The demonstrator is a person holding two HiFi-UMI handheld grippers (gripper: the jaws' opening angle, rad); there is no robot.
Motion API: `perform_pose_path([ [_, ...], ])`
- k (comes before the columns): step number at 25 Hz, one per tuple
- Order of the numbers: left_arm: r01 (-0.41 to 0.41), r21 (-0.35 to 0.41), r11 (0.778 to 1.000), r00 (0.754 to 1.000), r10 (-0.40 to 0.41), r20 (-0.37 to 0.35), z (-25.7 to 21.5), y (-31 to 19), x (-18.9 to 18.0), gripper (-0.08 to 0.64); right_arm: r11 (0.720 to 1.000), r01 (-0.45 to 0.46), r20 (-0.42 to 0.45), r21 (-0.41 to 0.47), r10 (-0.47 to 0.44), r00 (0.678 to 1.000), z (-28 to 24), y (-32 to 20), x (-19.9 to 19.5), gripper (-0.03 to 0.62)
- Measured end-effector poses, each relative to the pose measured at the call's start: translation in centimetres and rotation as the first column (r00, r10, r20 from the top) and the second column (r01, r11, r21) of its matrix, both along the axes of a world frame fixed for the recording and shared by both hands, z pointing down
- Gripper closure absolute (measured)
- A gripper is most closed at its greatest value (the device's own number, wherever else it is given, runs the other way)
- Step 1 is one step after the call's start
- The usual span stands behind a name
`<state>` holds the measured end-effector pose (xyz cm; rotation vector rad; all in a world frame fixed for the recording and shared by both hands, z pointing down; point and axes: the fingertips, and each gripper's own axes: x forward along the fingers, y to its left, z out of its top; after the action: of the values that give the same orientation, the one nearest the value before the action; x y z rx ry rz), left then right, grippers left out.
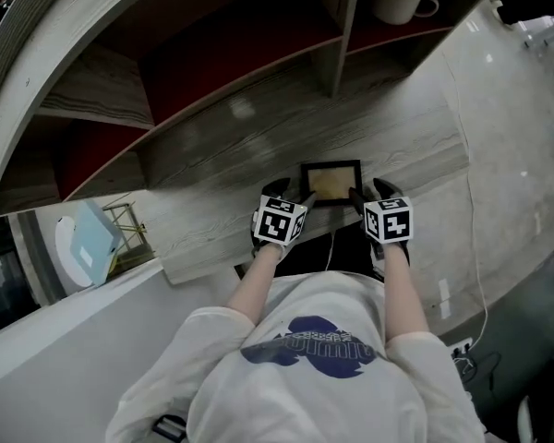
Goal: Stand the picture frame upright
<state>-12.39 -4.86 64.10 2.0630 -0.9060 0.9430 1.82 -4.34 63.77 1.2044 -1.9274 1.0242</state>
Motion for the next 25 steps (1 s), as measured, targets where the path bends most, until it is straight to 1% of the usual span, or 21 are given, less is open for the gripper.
perform_pose_path([
  [5,0.059,-0.035,0.998,0.998,-0.06,-0.01,0.7,0.0,1.1,0.273,1.0,-0.017,-0.004,-0.002,0.017,1.0,0.8,-0.5,0.4,0.345],
  [9,0.12,-0.075,0.99,0.993,-0.12,0.0,1.3,0.2,0.9,0.273,1.0,0.008,-0.004,-0.013,-0.008,1.0,1.1,-0.7,0.1,0.362],
  [15,0.199,-0.097,0.975,0.98,-0.198,0.015,1.6,-0.2,0.5,0.273,0.998,0.046,0.003,-0.035,-0.046,0.999,1.6,-1.1,-0.3,0.39],
  [21,0.246,-0.123,0.961,0.969,-0.244,0.029,2.0,-0.5,0.3,0.275,0.994,0.09,-0.003,-0.06,-0.09,0.996,2.1,-1.1,-1.0,0.407],
  [25,0.26,-0.134,0.956,0.966,-0.258,0.035,2.2,-0.4,0.3,0.286,0.993,0.095,-0.018,-0.075,-0.097,0.995,2.4,-1.0,-0.9,0.414],
])
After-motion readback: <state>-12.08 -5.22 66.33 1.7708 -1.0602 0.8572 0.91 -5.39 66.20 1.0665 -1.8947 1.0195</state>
